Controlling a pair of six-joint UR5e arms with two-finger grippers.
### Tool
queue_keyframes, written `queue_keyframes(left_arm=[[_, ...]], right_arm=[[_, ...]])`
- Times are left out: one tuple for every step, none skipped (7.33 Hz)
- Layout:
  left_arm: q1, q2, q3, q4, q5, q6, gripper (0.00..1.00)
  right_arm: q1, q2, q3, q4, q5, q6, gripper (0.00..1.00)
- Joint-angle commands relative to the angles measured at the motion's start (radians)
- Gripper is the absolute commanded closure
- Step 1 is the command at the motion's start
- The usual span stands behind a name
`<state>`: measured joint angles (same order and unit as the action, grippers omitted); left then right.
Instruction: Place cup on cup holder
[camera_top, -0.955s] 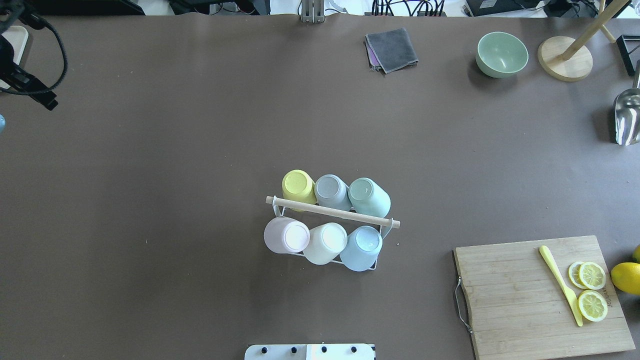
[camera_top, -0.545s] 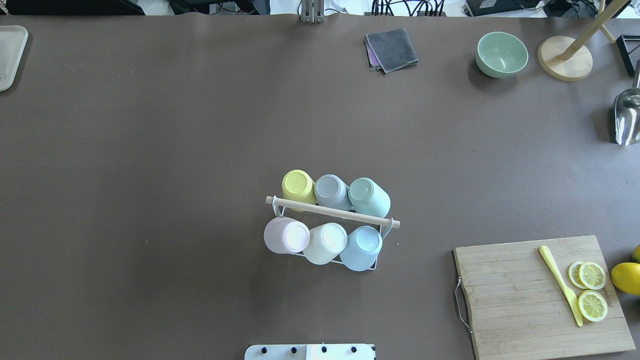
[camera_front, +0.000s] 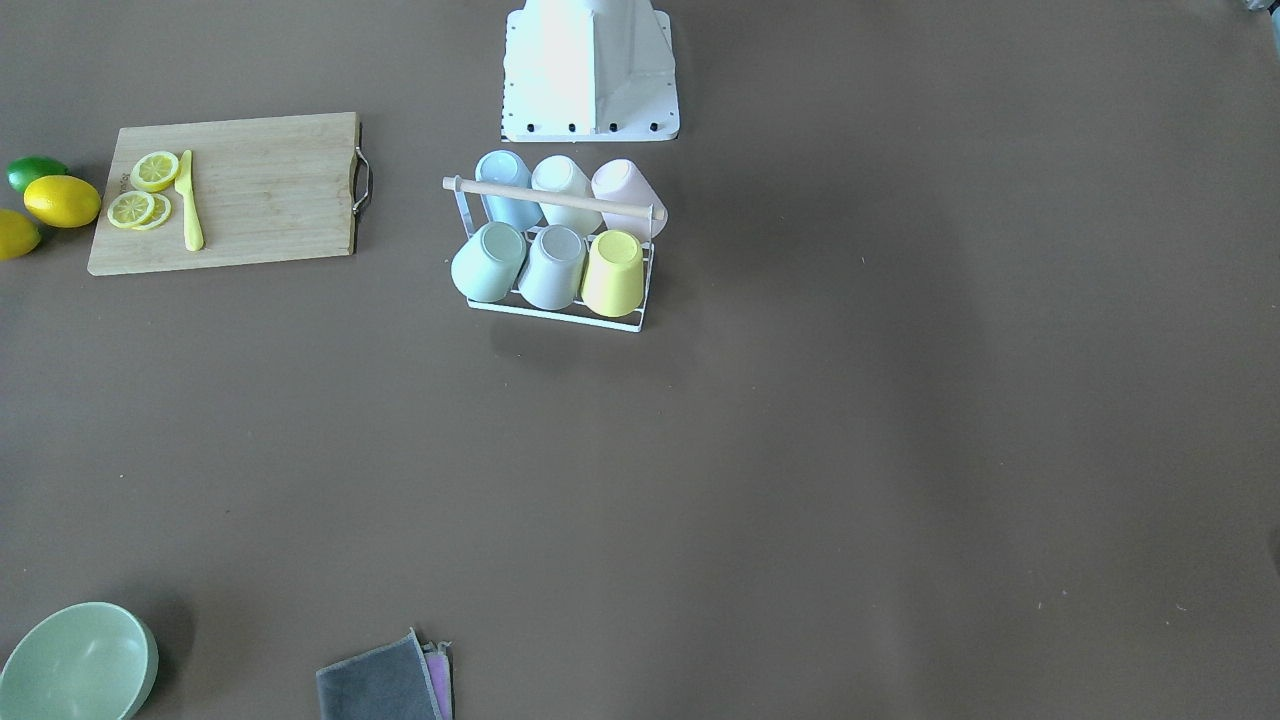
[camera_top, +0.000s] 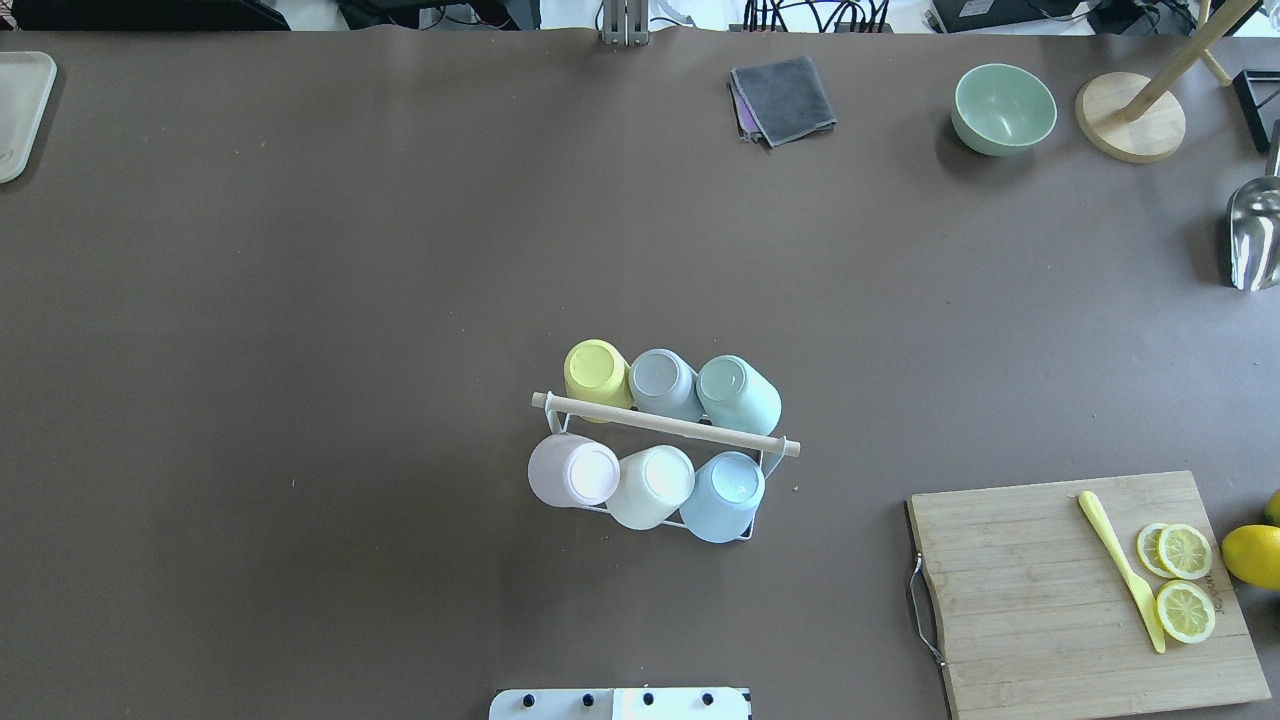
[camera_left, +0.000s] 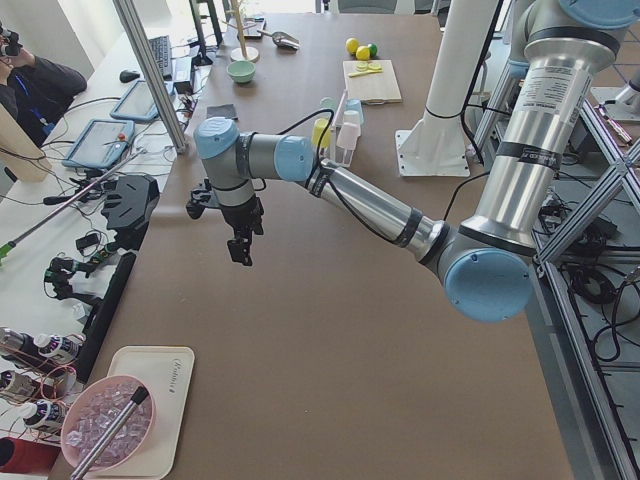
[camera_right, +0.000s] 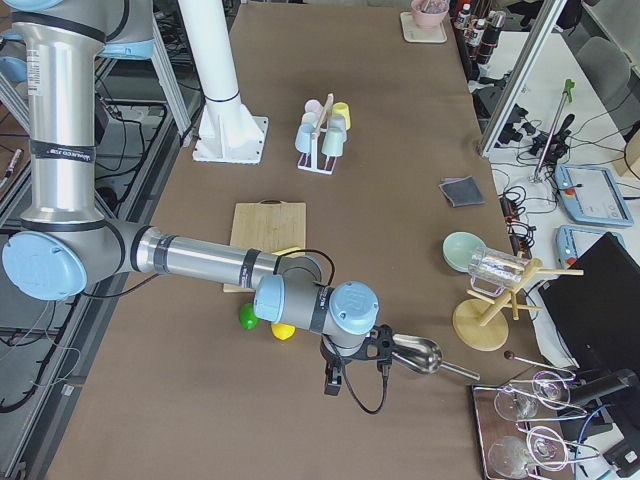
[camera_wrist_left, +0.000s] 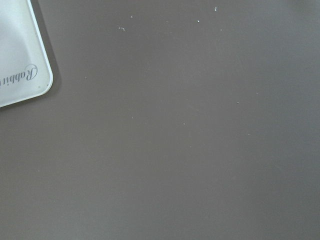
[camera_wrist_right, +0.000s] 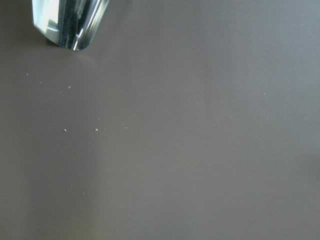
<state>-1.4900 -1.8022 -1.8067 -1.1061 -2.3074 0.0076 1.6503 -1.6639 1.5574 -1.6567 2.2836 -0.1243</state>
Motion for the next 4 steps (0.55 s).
queue_keyframes(left_arm=[[-0.027,0.087,-0.005,-0.021,-0.046,-0.001,0.02],[-0.027,0.109,0.0,-0.021,-0.043,0.002,0.02],[-0.027,0.128,-0.002,-0.041,-0.044,0.0,0.02],[-0.027,0.13,0.0,-0.076,-0.046,0.003,0.02]], right_arm=[[0.005,-0.056,0.097,-0.015,-0.039,-0.018,0.0],[0.002,-0.06,0.102,-0.015,-0.042,-0.018,0.0],[0.003,-0.059,0.107,-0.015,-0.03,-0.017,0.0],[0.003,-0.054,0.107,-0.014,-0.026,-0.017,0.0]])
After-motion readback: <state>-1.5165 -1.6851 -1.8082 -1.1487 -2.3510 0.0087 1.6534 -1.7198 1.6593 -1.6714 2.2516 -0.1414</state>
